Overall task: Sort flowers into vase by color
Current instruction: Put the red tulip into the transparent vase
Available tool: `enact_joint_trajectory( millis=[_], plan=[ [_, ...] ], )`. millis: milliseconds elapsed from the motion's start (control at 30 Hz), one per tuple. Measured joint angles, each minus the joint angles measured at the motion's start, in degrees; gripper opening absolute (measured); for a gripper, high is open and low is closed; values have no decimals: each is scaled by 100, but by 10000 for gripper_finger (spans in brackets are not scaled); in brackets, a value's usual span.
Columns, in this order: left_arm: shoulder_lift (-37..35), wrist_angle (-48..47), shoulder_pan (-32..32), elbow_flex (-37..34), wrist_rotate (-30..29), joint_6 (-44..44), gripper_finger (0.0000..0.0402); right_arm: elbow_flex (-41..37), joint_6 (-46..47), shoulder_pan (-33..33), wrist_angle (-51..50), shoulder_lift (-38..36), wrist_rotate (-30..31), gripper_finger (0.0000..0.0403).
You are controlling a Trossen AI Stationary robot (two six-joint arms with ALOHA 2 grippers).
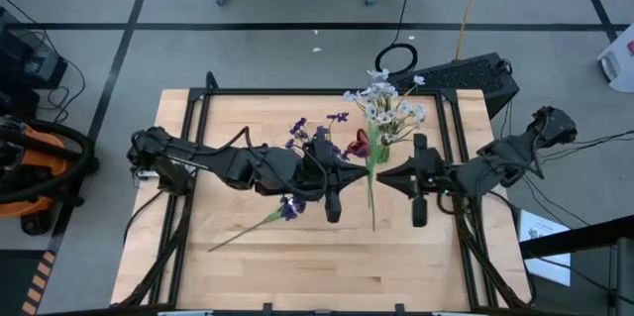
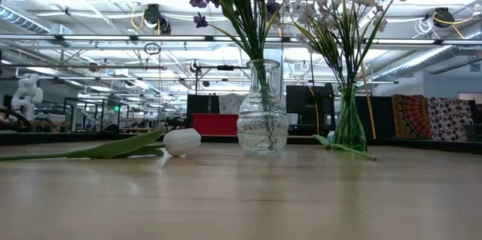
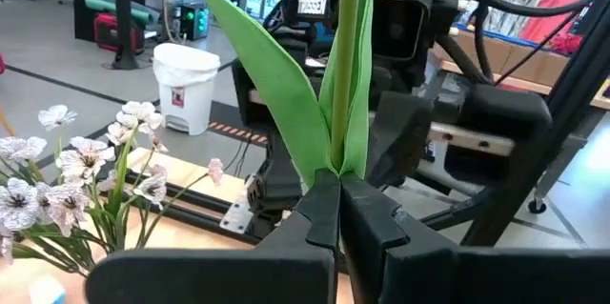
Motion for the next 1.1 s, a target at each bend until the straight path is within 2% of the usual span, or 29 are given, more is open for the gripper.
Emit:
enact_joint_trajectory(
  millis=[267,467,1100],
  plan=[
    [0,-363,2,-2,94,0,8,0,-62,-98,192,181,-28,85],
    [-2,-559,0,-2,92,-3,8,0,-105,-98,247,181,-33,114],
    [-2,-533,33,-2,30,26,8,-2,-107,-298,365,579,-4,126]
  ],
)
